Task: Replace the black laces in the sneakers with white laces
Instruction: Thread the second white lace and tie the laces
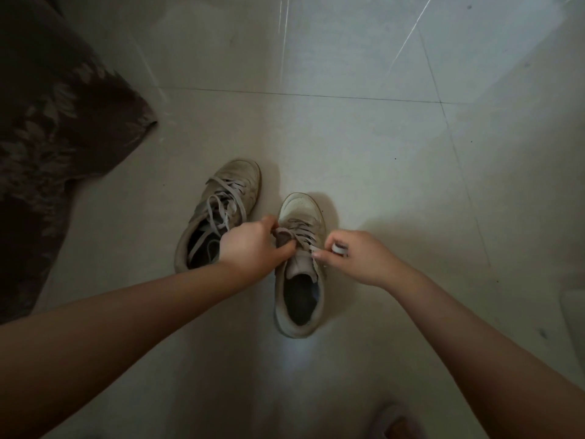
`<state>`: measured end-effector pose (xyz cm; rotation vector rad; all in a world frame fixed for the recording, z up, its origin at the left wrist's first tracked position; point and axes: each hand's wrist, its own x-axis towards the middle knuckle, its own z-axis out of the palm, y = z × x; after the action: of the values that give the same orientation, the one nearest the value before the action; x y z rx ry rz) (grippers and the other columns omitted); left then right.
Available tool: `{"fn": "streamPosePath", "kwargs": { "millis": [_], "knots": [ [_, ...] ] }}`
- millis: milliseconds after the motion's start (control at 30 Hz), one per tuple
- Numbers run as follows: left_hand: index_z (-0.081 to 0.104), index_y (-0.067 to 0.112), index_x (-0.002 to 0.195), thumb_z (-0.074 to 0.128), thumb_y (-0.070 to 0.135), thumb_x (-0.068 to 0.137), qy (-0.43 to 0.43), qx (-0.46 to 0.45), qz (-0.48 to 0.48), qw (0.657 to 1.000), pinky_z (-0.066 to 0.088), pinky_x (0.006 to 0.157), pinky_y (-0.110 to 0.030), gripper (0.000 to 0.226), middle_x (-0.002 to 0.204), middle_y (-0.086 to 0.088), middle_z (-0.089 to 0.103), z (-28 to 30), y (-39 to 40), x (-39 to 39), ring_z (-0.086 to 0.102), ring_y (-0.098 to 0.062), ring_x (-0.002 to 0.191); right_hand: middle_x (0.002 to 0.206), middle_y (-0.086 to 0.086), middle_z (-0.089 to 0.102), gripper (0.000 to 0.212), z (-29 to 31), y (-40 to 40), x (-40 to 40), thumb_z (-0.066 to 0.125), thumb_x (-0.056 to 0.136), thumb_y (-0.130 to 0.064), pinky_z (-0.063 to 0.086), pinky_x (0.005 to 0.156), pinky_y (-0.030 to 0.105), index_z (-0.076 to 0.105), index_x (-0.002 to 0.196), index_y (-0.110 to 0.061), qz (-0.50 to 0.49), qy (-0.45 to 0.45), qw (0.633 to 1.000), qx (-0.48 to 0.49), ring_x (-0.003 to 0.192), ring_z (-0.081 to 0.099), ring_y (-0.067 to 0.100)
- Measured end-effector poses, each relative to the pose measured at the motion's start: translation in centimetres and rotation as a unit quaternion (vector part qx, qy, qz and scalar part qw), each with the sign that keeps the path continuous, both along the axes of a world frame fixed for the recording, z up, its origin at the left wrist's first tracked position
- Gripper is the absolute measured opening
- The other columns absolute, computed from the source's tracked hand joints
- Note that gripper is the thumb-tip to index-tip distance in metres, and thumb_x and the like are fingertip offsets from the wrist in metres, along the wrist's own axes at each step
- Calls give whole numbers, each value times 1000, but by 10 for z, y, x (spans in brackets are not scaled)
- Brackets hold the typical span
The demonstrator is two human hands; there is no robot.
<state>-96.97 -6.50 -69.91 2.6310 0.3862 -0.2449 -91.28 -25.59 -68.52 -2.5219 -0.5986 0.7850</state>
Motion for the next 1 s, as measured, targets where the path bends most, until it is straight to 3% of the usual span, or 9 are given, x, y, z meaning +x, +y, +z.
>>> {"fn": "streamPosePath", "kwargs": {
  "millis": [100, 200, 333, 400, 533, 667, 733, 833, 1000],
  "knots": [
    [59, 26, 83, 58, 59, 79, -12, -16, -13, 1000, 33, 54, -25, 34, 74, 6, 59, 4, 8, 4, 61, -19, 78, 59, -8, 50, 28, 2, -4, 5, 60, 88, -40, 37, 59, 28, 53, 64, -27, -4, -2, 1000, 25, 59, 46, 5],
    [58, 25, 73, 62, 58, 78, -7, -43, -18, 999, 37, 54, -26, 33, 66, 10, 53, 6, 15, 6, 57, -16, 73, 53, -8, 38, 36, 3, -21, 12, 59, 92, -27, 27, 48, 21, 48, 58, -21, -146, 71, 978, 134, 47, 32, 4],
    [62, 24, 76, 63, 59, 77, 0, -41, -24, 999, 43, 58, -26, 35, 70, 9, 55, 6, 18, 8, 57, -14, 74, 61, 2, 39, 33, -11, -54, 17, 52, 94, -16, 23, 42, 18, 44, 62, -16, -409, 166, 870, 221, 42, 29, 6],
    [63, 23, 78, 63, 59, 78, 9, -59, -27, 998, 40, 54, -25, 35, 67, 9, 54, 5, 16, 9, 54, -10, 67, 68, 4, 49, 28, -16, -55, 13, 50, 94, -13, 34, 46, 18, 54, 67, -13, -474, 198, 819, 256, 45, 40, 5],
    [64, 12, 79, 56, 44, 89, -1, -190, -4, 982, 37, 54, -27, 35, 62, 1, 50, 5, 14, 11, 47, -12, 57, 85, 9, 64, 38, -13, -25, -1, 42, 95, -13, 45, 70, 24, 69, 69, -10, -447, 337, 732, 390, 77, 54, 16],
    [61, 3, 81, 52, 34, 94, -7, -292, 37, 956, 41, 62, -24, 35, 65, -1, 50, 11, 8, 12, 47, -11, 61, 47, 0, 46, 47, 0, 5, -1, 46, 96, -17, 50, 83, 31, 50, 49, -13, -458, 398, 648, 461, 54, 53, 12],
    [61, 3, 84, 53, 33, 94, 5, -292, 61, 954, 38, 57, -18, 33, 65, 1, 50, 10, 6, 15, 46, -9, 60, 38, -5, 30, 49, 3, 15, -1, 46, 97, -19, 47, 66, 23, 36, 49, -19, -455, 399, 657, 449, 38, 38, 7],
    [63, 2, 87, 52, 29, 93, 1, -276, 91, 957, 49, 70, -33, 30, 80, -8, 65, 3, 12, 17, 60, -20, 76, 38, -8, 20, 41, -1, 17, 0, 47, 98, -21, 24, 39, 17, 26, 63, -22, -459, 372, 713, 378, 32, 21, 5],
    [59, -1, 85, 49, 28, 94, -4, -288, 124, 950, 52, 80, -51, 32, 92, -17, 67, -10, 17, 13, 64, -32, 87, 40, -9, 19, 37, -16, 1, 1, 48, 97, -22, 20, 34, 17, 28, 66, -22, -485, 380, 703, 355, 32, 19, 5]
  ]
}}
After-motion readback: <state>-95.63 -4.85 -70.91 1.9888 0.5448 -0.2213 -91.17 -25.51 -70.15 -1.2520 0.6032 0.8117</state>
